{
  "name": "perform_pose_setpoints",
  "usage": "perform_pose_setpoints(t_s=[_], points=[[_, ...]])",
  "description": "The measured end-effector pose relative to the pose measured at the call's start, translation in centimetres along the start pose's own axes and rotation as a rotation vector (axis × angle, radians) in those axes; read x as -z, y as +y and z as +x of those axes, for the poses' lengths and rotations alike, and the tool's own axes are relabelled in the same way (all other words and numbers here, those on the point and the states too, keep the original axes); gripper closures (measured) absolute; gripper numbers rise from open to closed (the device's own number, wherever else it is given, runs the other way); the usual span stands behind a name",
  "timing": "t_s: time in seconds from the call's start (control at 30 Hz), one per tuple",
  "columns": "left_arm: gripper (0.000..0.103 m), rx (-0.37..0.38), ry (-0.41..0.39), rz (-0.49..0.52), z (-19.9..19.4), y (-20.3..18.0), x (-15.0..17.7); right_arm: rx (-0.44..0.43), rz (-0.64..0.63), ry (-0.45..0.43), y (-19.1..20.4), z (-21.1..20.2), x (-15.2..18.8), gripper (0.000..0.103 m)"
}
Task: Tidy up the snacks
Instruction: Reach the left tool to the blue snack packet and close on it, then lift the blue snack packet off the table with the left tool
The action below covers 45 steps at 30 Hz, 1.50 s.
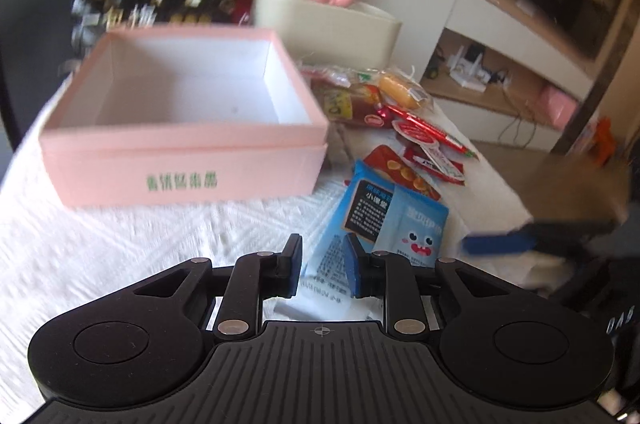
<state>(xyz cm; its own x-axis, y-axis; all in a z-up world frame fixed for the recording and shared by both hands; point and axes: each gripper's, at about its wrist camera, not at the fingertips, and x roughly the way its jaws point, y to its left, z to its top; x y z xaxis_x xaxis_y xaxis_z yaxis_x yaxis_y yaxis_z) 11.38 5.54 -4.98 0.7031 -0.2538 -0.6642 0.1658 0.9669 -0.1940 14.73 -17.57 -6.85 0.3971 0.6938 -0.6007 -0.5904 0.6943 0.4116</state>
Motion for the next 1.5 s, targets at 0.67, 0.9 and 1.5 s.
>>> perform_pose_setpoints(t_s=[0.67, 0.9, 1.5], points=[[0.016, 0.139, 0.141, 0.435, 2.2, -9.9, 2.5, 0.470, 0.106, -0.136, -6.2, -3.8, 2.9, 0.000], [0.023, -0.052, 0.089, 0.409, 2.5, -7.5, 1.0, 0.466, 0.106, -0.141, -6.2, -3.8, 2.9, 0.000], [0.013, 0.096, 0.111, 0.199, 6.2, -3.6, -1.0, 0.520, 0.005, -0.030, -5.3, -2.5, 2.4, 0.000]])
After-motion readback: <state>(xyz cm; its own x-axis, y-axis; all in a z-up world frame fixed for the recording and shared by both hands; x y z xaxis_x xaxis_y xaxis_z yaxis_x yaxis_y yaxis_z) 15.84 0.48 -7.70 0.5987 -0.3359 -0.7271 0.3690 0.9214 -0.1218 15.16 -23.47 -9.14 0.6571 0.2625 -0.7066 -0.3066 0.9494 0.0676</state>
